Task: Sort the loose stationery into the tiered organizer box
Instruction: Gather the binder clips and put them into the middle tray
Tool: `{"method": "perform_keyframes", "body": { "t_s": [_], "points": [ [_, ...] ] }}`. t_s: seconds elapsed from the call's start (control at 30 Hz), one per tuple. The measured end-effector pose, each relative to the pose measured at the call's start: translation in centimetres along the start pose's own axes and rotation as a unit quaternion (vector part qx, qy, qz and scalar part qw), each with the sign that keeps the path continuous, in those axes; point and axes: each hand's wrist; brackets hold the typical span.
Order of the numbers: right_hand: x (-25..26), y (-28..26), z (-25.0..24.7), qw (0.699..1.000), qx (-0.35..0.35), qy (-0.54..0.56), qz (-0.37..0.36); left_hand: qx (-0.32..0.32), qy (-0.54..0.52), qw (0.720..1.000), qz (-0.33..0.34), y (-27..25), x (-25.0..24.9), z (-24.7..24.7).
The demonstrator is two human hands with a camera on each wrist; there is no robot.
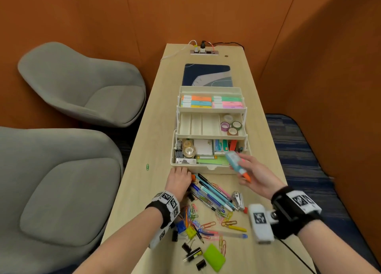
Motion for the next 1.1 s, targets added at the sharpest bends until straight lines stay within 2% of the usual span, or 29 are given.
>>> {"method": "perform_keyframes", "body": {
  "t_s": [0.07, 0.17, 0.3, 0.53, 0.63, 0.83, 1.1],
  "points": [
    [0.5, 2.9, 2.1, 0.999, 0.012, 0.001, 0.031, -0.001, 0.002, 1.000, 0.002, 0.0, 0.0, 0.0],
    [0.3, 7.2, 4.3, 0.995, -0.030, 0.037, 0.091, -0.001, -0.008, 1.000, 0.013, -0.1, 0.4, 0.3],
    [-0.6, 11.2, 6.2, 0.987, -0.067, 0.063, 0.133, -0.012, -0.024, 0.999, 0.033, 0.1, 1.0, 0.5],
    [-1.6, 13.9, 8.0, 0.977, -0.106, 0.143, 0.116, -0.018, -0.054, 0.997, 0.049, -0.4, 1.8, 0.0],
    [-1.8, 14.7, 8.6, 0.982, -0.119, 0.091, 0.111, -0.004, -0.071, 0.996, 0.061, -0.6, 2.1, 0.0],
    [-1.2, 14.3, 9.8, 0.987, -0.118, -0.063, 0.086, -0.104, -0.088, 0.987, 0.081, -1.7, 1.8, -0.1],
    [-1.6, 14.6, 8.6, 0.985, -0.007, -0.165, 0.051, -0.118, -0.142, 0.982, 0.042, -2.9, 2.4, -1.5]
  ]
}}
Point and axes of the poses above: each hand's wrist, its own y-axis towards the middle knuckle, its own z-axis out of the palm, x = y × z, and after that the axes turned 11 degrees about -z, right-handed
